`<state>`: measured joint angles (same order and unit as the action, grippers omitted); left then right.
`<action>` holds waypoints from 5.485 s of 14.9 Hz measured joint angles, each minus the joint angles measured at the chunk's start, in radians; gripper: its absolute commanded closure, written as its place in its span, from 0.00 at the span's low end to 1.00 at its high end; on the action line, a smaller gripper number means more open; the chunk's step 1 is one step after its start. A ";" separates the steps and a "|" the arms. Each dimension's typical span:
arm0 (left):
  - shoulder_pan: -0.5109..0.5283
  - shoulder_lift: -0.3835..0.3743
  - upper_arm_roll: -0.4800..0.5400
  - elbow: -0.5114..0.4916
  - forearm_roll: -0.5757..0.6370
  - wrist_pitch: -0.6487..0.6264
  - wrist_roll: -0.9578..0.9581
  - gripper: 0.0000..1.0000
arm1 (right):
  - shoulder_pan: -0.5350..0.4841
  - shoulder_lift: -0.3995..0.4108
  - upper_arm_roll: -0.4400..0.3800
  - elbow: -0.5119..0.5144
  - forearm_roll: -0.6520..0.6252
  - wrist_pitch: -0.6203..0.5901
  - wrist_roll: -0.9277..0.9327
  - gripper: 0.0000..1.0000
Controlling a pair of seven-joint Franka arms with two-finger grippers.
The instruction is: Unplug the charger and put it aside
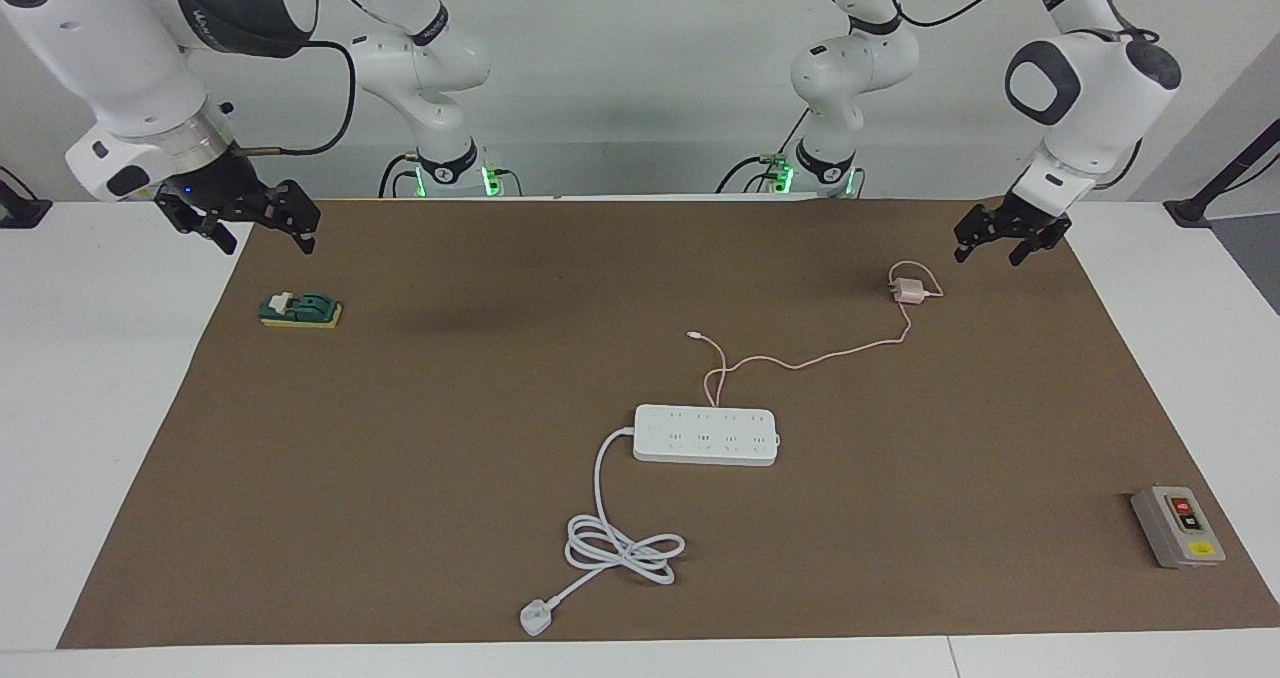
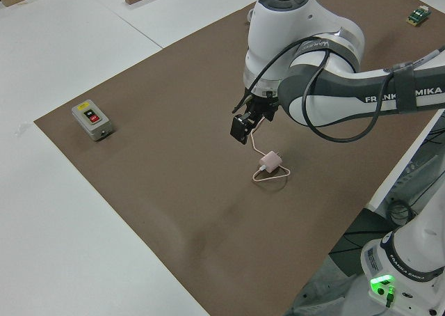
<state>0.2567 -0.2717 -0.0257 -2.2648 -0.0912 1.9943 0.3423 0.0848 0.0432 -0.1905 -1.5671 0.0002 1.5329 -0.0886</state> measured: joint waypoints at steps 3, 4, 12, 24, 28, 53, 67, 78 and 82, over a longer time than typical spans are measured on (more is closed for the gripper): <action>0.007 -0.001 0.000 0.087 0.045 -0.052 -0.061 0.00 | 0.000 0.002 0.002 0.000 0.000 0.000 0.000 0.00; 0.009 0.000 0.000 0.110 0.049 -0.069 -0.080 0.00 | -0.001 0.002 0.002 0.000 0.000 0.000 0.000 0.00; 0.002 0.050 -0.026 0.325 0.053 -0.240 -0.230 0.00 | -0.014 0.002 -0.001 0.000 0.000 -0.002 0.000 0.00; -0.110 0.229 -0.035 0.643 0.054 -0.427 -0.315 0.00 | -0.013 0.002 0.001 0.000 0.000 -0.002 0.000 0.00; -0.134 0.232 -0.038 0.641 0.054 -0.379 -0.317 0.00 | -0.013 0.002 0.001 0.000 0.000 -0.002 0.000 0.00; -0.282 0.229 0.049 0.626 0.055 -0.449 -0.399 0.00 | -0.013 0.002 0.001 0.000 0.000 -0.002 0.000 0.00; -0.318 0.211 0.052 0.581 0.056 -0.455 -0.279 0.00 | -0.013 0.002 0.001 0.000 0.000 -0.002 0.000 0.00; -0.317 0.203 0.059 0.570 0.057 -0.430 -0.281 0.00 | -0.013 0.002 0.001 0.000 0.000 -0.002 0.000 0.00; -0.317 0.203 0.061 0.570 0.057 -0.427 -0.283 0.00 | -0.013 0.002 0.001 0.000 0.000 -0.002 0.000 0.00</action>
<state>-0.0604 -0.0688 0.0353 -1.6948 -0.0339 1.5672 0.0590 0.0723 0.0449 -0.1893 -1.5671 0.0002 1.5306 -0.0886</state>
